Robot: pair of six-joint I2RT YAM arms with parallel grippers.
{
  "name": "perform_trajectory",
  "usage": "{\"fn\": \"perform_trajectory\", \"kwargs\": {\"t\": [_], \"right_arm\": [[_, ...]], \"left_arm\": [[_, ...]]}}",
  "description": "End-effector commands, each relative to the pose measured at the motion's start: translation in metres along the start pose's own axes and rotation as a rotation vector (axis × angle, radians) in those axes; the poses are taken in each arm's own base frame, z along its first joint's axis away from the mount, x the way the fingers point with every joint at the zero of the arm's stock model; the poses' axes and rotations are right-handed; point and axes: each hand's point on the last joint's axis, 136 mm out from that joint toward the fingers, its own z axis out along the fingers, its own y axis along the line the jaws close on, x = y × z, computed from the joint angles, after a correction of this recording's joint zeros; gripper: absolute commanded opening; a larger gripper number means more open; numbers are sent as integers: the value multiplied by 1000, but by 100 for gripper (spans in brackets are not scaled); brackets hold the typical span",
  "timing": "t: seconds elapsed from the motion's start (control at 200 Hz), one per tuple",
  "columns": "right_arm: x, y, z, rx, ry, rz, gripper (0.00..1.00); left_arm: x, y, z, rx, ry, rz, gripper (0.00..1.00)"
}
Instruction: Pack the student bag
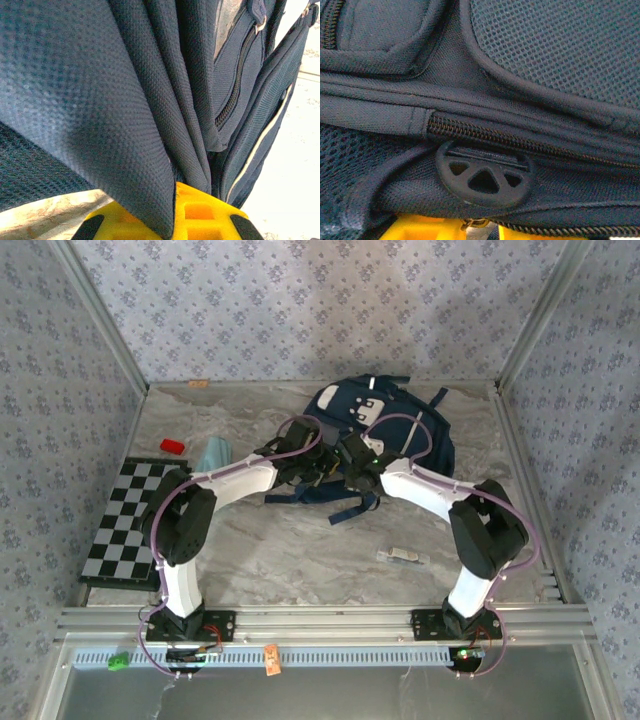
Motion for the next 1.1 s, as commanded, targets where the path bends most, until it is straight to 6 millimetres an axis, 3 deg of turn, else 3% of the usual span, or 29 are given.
{"fn": "perform_trajectory", "kwargs": {"t": [0.0, 0.275, 0.295, 0.335, 0.475, 0.595, 0.775, 0.915, 0.984, 1.094], "right_arm": [[-21, -8, -3, 57, -62, -7, 17], [-16, -20, -24, 70, -61, -33, 3], [-4, -29, -20, 89, -35, -46, 2], [1, -32, -22, 84, -24, -52, 0], [20, -36, -25, 35, 26, -92, 0], [38, -52, -27, 46, 70, -118, 0], [46, -77, -37, 26, 90, -63, 0], [55, -99, -47, 98, 121, -139, 0], [54, -89, -49, 45, 126, -163, 0], [58, -37, -54, -134, 144, -239, 0]], "left_arm": [[14, -42, -28, 102, 27, 51, 0], [-3, -27, -30, 46, -25, 69, 0], [-5, -26, -31, 43, -29, 68, 0], [-11, -22, -31, 35, -37, 64, 0], [-34, -10, -34, 15, -65, 42, 0], [-54, 0, -38, -7, -94, 25, 0], [-90, 11, -43, -56, -127, 48, 0], [-124, 20, -45, -97, -163, 72, 0], [-135, 16, -37, -96, -146, 97, 0], [-142, 6, -19, -76, -94, 99, 0]]}}
